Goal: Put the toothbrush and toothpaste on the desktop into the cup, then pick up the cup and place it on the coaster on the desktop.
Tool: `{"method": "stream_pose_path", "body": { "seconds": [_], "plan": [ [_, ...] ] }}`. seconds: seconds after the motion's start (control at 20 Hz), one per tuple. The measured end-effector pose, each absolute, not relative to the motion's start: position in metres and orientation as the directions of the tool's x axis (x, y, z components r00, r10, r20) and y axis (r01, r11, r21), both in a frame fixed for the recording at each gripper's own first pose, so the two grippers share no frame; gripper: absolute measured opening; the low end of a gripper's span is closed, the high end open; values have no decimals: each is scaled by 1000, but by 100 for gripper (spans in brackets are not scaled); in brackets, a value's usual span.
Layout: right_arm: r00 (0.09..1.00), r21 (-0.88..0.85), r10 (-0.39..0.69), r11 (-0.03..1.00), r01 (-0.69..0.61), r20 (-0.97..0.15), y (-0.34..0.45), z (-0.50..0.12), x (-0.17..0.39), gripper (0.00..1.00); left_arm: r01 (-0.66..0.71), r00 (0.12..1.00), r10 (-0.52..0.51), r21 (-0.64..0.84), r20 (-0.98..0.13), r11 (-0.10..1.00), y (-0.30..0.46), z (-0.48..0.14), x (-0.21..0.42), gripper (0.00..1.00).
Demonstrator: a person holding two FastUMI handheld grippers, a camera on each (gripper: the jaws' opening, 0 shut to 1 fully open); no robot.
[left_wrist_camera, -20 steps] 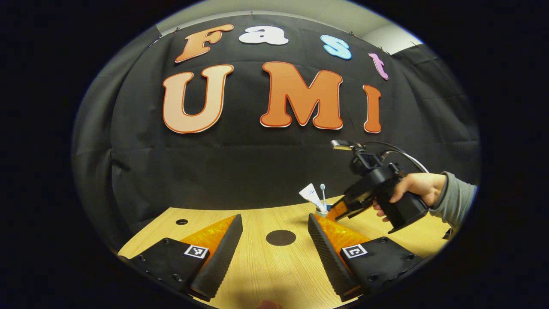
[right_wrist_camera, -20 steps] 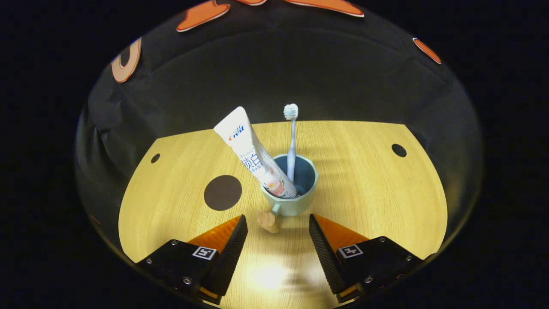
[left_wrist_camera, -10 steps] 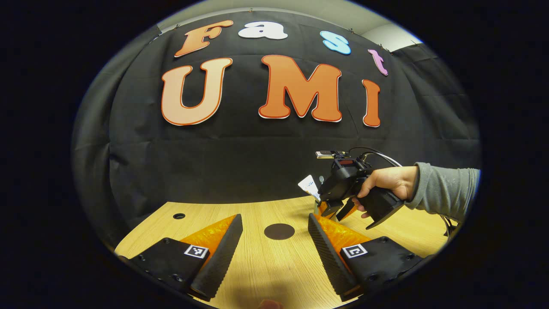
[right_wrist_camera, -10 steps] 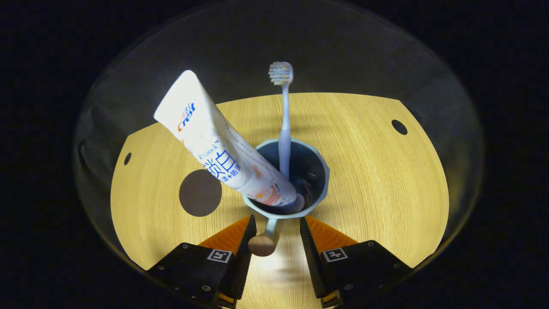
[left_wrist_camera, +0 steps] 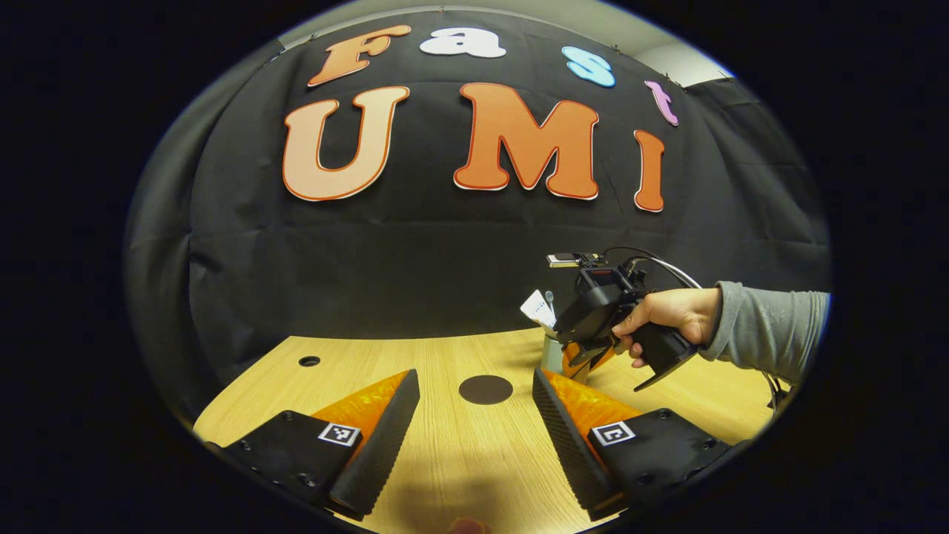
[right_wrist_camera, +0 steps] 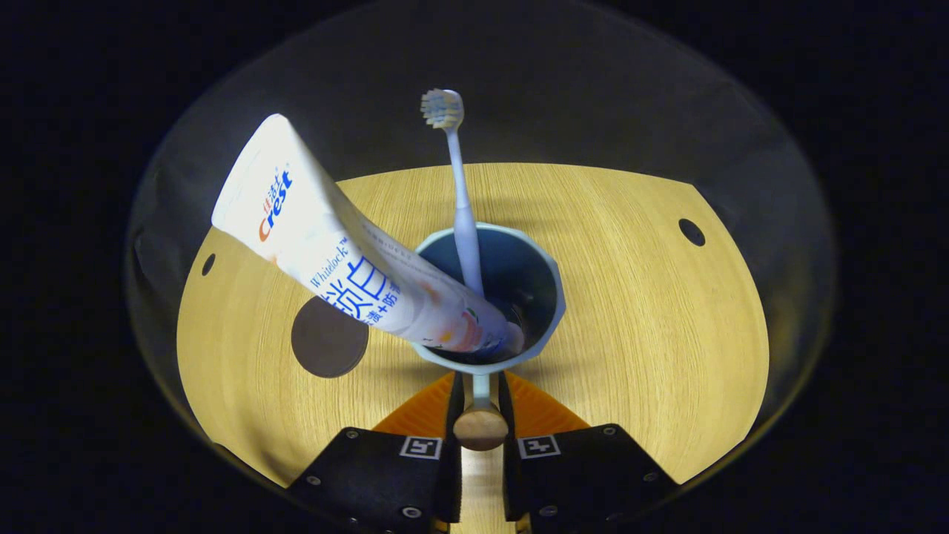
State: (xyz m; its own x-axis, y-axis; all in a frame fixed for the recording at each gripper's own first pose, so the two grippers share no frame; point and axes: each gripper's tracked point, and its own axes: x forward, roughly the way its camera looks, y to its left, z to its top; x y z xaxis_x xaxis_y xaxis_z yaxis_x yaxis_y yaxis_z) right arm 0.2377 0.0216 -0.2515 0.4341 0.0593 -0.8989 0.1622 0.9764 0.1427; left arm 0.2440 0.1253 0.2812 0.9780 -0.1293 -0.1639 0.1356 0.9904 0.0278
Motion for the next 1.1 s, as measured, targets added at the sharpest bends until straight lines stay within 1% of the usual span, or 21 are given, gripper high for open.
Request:
{"method": "stream_pose_path", "body": {
  "seconds": [0.15,0.2,0.25,0.5,0.65,0.7,0.75,1.1],
  "plan": [
    [432,152,66,974,166,-899,23,-249,238,22,125,977,-119,22,-176,992,129,277,244,98],
    [440,151,64,975,165,-896,22,-250,238,17,120,978,-114,21,-174,993,131,276,244,98],
    [453,153,64,975,161,-889,22,-248,240,22,118,979,-112,21,-172,993,132,277,243,98],
    [503,186,100,975,123,-859,19,-242,245,22,109,980,-104,24,-171,994,135,277,243,98],
    [524,204,134,976,78,-841,21,-239,247,22,105,980,-99,24,-173,994,136,277,242,98],
    [529,208,146,976,59,-836,19,-237,249,27,102,980,-96,25,-173,994,137,277,241,98],
    [533,203,151,978,40,-832,19,-238,250,22,97,981,-92,26,-172,995,138,277,241,98],
    [536,225,228,972,-71,-813,21,-235,255,22,73,982,-69,18,-177,997,151,275,236,97]
  ]
}}
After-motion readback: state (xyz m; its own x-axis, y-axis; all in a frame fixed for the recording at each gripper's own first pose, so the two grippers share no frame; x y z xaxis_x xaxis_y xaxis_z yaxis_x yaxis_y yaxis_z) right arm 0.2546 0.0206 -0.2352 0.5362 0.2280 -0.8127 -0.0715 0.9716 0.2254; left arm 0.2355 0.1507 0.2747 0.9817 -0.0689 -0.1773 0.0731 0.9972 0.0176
